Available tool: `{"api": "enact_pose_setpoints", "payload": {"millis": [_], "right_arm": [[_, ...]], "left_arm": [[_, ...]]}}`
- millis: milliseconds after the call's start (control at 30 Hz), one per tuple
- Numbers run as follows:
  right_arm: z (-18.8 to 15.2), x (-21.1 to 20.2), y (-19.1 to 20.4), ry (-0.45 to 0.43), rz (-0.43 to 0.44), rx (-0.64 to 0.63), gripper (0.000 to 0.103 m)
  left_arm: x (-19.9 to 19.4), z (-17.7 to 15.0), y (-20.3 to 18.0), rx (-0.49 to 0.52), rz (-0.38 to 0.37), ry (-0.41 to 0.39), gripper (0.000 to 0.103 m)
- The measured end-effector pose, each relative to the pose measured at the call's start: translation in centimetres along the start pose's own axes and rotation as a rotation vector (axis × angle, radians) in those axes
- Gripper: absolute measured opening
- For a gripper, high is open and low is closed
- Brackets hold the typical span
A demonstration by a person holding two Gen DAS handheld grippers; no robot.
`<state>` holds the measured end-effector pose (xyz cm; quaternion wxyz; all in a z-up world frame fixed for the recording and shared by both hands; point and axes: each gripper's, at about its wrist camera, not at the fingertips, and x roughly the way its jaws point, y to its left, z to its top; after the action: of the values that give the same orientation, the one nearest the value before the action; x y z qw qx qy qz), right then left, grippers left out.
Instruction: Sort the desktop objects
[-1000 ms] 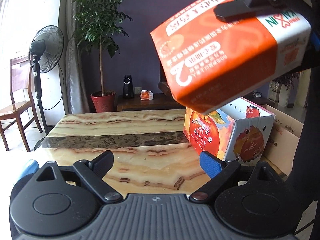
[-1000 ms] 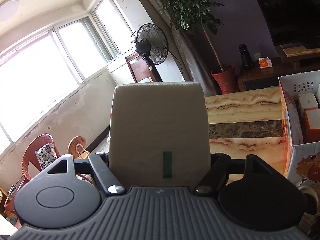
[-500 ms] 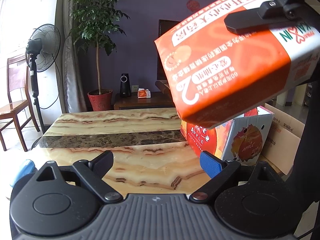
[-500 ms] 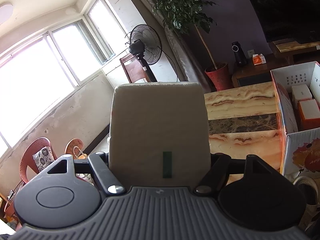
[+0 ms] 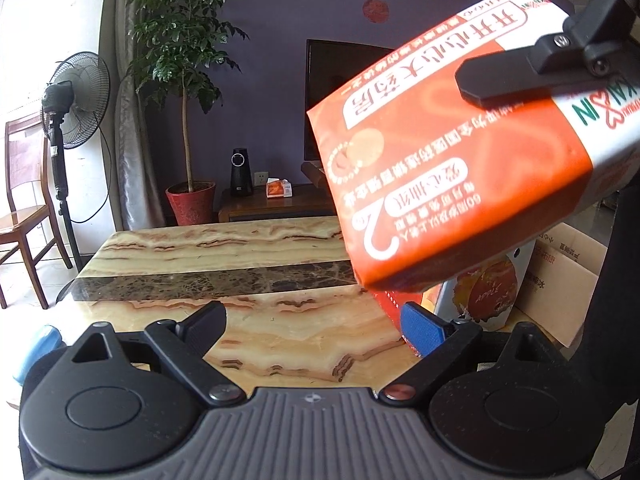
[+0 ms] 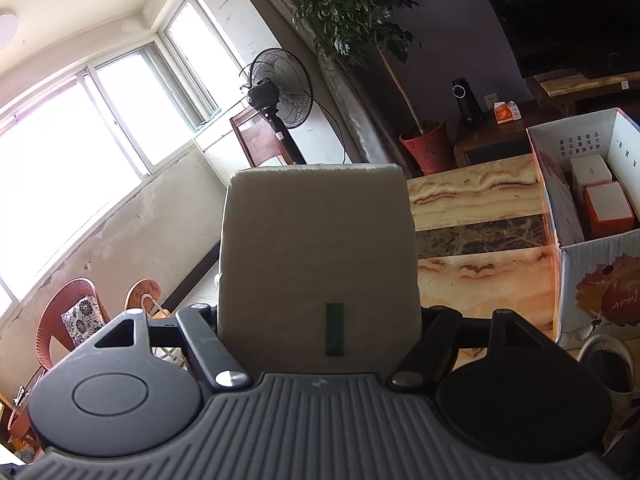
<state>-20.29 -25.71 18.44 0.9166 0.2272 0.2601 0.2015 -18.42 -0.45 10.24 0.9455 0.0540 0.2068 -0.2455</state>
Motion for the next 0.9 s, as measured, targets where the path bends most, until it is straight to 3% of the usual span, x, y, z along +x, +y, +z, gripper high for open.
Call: {"api": "enact_pose_setpoints", "payload": {"millis": [900], "right_arm": [[-0.4,-0.2,-1.7,-0.03,-0.079,0.024,0.075]], "left_arm": [[0.4,0.0,-0.8,0.026,-0.023,-0.005,0.094]]}}
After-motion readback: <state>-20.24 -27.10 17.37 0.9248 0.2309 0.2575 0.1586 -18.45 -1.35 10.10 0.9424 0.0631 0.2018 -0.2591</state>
